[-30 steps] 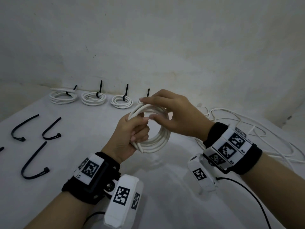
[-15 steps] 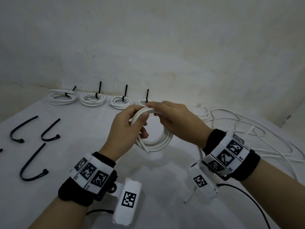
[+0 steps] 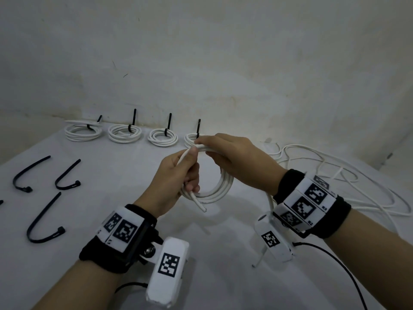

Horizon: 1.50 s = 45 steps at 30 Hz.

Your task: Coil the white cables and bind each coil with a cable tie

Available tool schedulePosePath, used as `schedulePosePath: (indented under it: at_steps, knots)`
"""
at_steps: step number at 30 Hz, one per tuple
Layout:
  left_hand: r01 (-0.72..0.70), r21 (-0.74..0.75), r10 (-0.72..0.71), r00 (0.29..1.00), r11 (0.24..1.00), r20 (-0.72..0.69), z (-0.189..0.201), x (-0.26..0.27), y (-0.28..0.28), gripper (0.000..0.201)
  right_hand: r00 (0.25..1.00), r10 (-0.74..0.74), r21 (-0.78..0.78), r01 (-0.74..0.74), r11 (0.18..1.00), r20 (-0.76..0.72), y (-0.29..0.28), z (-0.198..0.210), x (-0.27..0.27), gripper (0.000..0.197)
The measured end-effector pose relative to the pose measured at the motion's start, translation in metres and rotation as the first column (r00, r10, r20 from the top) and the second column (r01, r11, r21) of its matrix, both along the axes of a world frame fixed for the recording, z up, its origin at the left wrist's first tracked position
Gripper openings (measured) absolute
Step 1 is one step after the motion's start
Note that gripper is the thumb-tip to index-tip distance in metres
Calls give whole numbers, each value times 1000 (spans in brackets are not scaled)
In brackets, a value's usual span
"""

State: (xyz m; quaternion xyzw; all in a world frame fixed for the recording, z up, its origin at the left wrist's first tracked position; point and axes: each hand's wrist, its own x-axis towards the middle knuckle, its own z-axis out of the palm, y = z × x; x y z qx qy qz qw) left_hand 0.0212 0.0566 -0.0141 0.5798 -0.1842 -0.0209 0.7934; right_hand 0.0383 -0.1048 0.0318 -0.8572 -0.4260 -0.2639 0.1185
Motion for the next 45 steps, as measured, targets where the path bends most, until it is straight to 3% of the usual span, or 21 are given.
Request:
schedulePosePath:
  at_steps: [5, 10, 13, 16, 19, 22, 25, 27, 35, 38, 45]
  knots:
    - [-132, -71, 130, 991, 989, -29, -3, 5, -2, 38, 971, -115, 31, 124, 992, -210, -23, 0, -10, 36]
    - [-257, -270, 222, 963, 928, -156, 2, 17, 13, 36, 861, -94, 334, 292, 896, -500, -59, -7, -19, 32]
    - [-299, -302, 243, 947, 905, -211, 1, 21, 16, 38, 825, -23, 440, 325, 837, -565, -65, -13, -20, 28]
    - [-321, -328, 255, 939, 888, -229, 1, 21, 15, 38, 829, -53, 374, 308, 875, -557, -65, -18, -22, 34]
    - [-334, -376, 248, 934, 864, -258, 2, 23, 20, 38, 879, -169, 170, 269, 948, -447, -67, -24, -27, 55]
    - [-345, -393, 246, 928, 852, -280, -1, 25, 21, 39, 948, -256, -74, 247, 966, -187, -70, -33, -27, 69]
    - [-362, -386, 259, 920, 848, -293, -2, 25, 19, 39, 954, -274, -239, 295, 925, 118, -68, -37, -28, 67]
    - [-371, -377, 271, 917, 849, -292, -1, 25, 18, 38, 946, -237, -302, 298, 905, 222, -62, -37, -33, 58]
    - [-421, -315, 336, 896, 850, -290, -2, 23, 11, 37, 885, -17, -479, 268, 836, 466, -24, -37, -51, 19]
    - [-415, -285, 341, 899, 864, -275, -2, 22, 9, 37, 852, 50, -469, 237, 850, 522, -12, -30, -56, 27]
    - [-347, -200, 316, 933, 916, -171, -5, 15, 0, 38, 849, 176, -502, 117, 857, 499, 14, -32, -59, 24]
